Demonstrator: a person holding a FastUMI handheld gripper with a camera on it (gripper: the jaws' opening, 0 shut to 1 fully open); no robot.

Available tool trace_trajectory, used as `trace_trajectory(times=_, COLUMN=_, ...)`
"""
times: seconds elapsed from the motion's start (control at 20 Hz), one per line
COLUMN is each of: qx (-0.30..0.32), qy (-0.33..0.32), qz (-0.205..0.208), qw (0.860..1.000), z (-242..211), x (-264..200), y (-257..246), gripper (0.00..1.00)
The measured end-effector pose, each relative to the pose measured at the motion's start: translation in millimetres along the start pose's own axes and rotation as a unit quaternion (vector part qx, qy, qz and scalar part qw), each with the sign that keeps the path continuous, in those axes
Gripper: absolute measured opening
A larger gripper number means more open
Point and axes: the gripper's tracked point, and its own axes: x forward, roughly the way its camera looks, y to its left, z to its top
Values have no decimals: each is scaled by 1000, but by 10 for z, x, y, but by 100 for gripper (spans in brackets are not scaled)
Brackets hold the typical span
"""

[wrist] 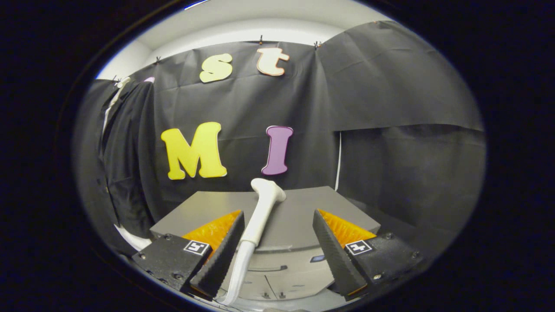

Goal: Iron the clothes twice with a garment steamer, once on the left side and once on the right side.

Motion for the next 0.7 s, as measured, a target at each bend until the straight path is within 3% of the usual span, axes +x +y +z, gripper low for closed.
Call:
trace_trajectory(times=0.4, qx=-14, qy=105, qz=30, qw=994, z=-276, x=1019, y=157, gripper=99)
trace_trajectory(times=0.7, qx=-12, qy=172, qz=66, qw=983, z=-598, x=1270, y=300, gripper=97)
